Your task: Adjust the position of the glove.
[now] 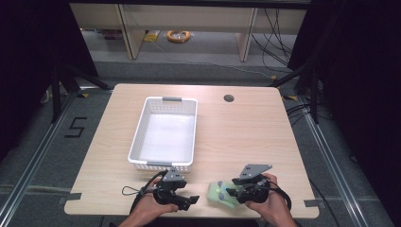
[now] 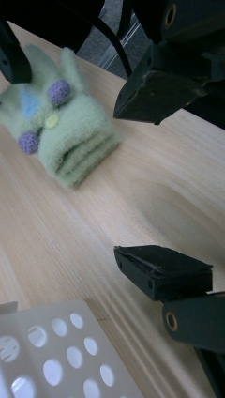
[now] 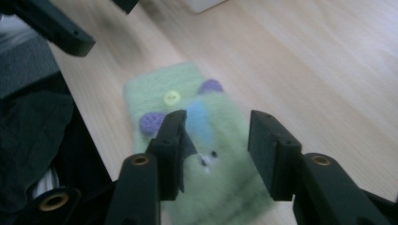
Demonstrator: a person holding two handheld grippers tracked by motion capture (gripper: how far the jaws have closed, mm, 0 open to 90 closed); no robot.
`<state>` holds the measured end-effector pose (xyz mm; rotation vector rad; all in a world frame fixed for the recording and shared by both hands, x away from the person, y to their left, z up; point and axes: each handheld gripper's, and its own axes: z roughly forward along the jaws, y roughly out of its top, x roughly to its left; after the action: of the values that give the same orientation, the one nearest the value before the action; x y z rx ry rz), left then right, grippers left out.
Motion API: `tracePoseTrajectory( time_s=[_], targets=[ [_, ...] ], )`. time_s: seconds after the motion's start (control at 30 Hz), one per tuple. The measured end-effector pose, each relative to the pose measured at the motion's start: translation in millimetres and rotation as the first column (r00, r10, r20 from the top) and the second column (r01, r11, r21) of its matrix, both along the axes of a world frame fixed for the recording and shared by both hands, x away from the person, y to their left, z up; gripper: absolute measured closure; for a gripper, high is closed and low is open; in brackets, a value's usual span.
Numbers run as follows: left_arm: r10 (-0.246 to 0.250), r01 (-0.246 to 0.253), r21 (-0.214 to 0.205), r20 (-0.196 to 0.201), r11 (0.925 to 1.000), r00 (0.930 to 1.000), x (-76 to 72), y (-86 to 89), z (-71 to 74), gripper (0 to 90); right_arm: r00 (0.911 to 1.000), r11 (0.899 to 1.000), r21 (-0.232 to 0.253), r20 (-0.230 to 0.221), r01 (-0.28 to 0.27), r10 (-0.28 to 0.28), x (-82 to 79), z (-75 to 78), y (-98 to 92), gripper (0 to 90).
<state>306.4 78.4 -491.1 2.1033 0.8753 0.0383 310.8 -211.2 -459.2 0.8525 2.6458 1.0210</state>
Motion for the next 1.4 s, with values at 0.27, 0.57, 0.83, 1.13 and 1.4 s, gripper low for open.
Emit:
tracePoseTrajectory(
  time_s=[0.27, 0.57, 0.83, 1.13, 1.4],
  targets=[
    [0.011, -0.011, -0.023, -0.013, 0.9997, 0.9999, -0.8, -2.1, 0.8, 27.7, 0.9858, 0.983, 0.071, -0.036, 0.167, -0.164, -1.2, 3.8, -33.2, 48.2],
    [0.004, -0.006, -0.057, -0.039, 0.9984, 0.9992, 2.5, -9.7, 3.7, 27.4, 0.9684, 0.968, 0.079, -0.096, 0.238, -0.23, -0.7, -2.1, -42.1, 42.3],
    [-0.014, 0.01, -0.08, -0.048, 0.9968, 0.9987, 7.0, -28.0, 6.8, 27.3, 0.9627, 0.967, 0.062, -0.125, 0.249, -0.24, 0.8, -3.1, -41.1, 40.4],
    [-0.022, 0.017, -0.067, -0.078, 0.9976, 0.9967, 20.7, -49.3, 0.4, 28.0, 0.964, 0.967, 0.048, -0.11, 0.249, -0.242, 3.8, -10.3, -35.8, 40.1],
    [-0.018, 0.013, -0.047, -0.106, 0.9988, 0.9942, 25.3, -56.2, -9.5, 28.8, 0.9603, 0.966, 0.04, -0.127, 0.255, -0.248, 7.5, -16.6, -36.9, 39.8]
  ],
)
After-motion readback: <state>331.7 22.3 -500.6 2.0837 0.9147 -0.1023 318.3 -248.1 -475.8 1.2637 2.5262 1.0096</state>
